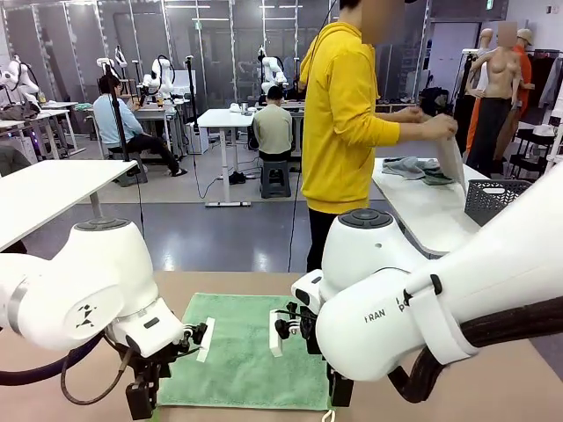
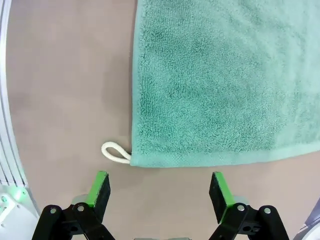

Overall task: Fold the towels and place them in the basket.
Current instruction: When a person lays out a Towel with hook on the table, fold it in half twice.

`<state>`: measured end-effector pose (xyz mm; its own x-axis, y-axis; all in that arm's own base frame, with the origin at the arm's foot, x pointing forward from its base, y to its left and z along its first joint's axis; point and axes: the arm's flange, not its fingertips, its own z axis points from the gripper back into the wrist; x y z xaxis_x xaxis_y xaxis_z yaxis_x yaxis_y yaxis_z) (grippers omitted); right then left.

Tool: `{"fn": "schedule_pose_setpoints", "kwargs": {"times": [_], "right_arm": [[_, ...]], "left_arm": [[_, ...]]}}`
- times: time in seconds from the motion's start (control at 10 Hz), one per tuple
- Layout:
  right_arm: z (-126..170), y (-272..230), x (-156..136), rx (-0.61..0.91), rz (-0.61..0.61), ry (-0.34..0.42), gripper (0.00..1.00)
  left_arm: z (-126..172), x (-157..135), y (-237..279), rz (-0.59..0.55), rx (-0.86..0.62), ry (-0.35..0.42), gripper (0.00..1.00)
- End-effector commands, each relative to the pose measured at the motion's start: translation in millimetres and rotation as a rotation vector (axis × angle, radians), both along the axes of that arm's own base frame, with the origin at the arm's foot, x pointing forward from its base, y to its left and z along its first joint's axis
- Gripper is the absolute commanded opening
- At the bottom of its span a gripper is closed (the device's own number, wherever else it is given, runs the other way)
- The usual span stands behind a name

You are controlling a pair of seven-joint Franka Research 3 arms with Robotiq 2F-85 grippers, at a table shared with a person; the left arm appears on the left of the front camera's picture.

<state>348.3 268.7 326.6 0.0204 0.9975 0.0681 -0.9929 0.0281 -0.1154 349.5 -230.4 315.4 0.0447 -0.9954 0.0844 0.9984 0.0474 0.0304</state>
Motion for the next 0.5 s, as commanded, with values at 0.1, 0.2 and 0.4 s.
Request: {"fn": "schedule_pose_setpoints", "kwargs": {"times": [0.1,0.2,0.4], "right_arm": [[-4,0,6,0.029,-0.027,-0.009,1.00],[-7,1,7,0.033,-0.036,-0.005,1.00],[-10,3,9,0.041,-0.041,0.006,1.00]], "left_arm": [[-19,-2,9,0.013,-0.013,-0.055,1.00],[-24,-1,10,0.011,0.002,-0.057,1.00],[-33,-4,14,0.003,0.012,-0.055,1.00]]}}
